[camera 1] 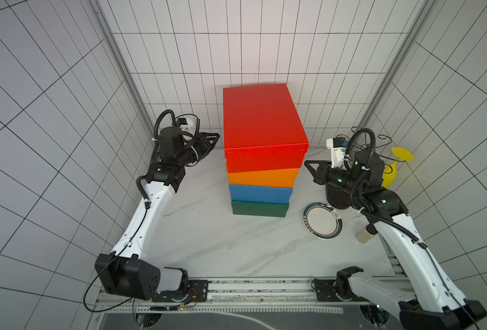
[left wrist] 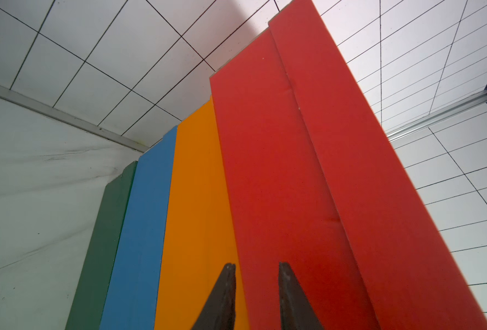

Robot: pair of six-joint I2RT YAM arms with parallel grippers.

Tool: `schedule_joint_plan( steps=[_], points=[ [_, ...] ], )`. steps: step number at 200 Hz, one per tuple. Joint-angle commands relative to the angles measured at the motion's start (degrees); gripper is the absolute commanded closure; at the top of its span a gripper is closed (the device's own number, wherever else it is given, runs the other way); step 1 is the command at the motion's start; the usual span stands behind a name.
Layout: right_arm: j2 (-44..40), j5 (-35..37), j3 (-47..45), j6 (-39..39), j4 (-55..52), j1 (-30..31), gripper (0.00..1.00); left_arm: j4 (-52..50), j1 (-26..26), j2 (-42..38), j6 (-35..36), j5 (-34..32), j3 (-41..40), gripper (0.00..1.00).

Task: Stack the shoeboxes
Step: Adjust the shoebox.

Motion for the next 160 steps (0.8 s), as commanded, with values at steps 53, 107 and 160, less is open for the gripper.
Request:
schedule_joint_plan(
  steps=[53,107,160],
  points=[
    [-0.29,0.86,7.53,1.56,0.68,5.7,0.94,2.22,-2.91,8.03,-0.13,0.82,9.54,0.73],
    [-0.56,8.08,7.98,-0.93,-0.77,5.73,0.93,1.98,-2.7,8.27,-0.46,0.28,9.05,0.73],
    [4.31,7.04,11.69,-2.13,-0.78,3.91,0.94,2.4,0.74,1.59,-1.61,0.47,1.55,0.73]
  ],
)
